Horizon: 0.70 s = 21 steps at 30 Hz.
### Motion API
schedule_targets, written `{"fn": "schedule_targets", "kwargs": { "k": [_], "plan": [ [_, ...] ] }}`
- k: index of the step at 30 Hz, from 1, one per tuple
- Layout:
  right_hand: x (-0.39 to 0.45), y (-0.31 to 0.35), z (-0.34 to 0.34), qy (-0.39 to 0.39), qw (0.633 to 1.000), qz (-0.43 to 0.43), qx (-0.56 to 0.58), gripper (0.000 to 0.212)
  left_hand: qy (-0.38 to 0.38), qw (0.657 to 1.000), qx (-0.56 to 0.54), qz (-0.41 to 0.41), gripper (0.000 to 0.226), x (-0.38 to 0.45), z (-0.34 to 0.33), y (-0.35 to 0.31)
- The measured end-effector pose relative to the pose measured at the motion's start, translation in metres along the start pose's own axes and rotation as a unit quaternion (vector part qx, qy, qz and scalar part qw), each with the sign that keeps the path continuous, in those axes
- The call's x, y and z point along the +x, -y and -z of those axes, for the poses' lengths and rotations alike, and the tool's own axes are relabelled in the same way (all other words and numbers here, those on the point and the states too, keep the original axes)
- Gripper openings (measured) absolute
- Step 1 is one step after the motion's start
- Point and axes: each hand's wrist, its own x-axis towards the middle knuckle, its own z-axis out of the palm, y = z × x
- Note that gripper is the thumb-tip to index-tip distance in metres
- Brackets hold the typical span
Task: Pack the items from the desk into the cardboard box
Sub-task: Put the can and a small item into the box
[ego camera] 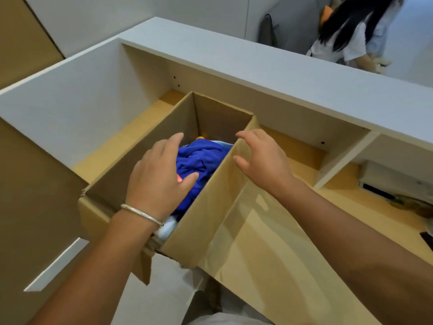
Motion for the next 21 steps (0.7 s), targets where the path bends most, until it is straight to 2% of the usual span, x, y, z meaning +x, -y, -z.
{"fn": "schedule_targets", "kwargs": {
  "k": [10,21],
  "plan": [
    [-0.089,-0.128,0.063,-0.021,0.990,-0.140,-0.025,0.052,0.075,0.988,-0.022,-0.133,0.079,0.004,-0.067,-0.132],
    [-0.234,-0.280,0.134,-0.064,0.943,-0.319,-0.066,0.056,0.170,0.942,0.000,-0.289,0.078,-0.010,-0.169,-0.292]
  ]
}}
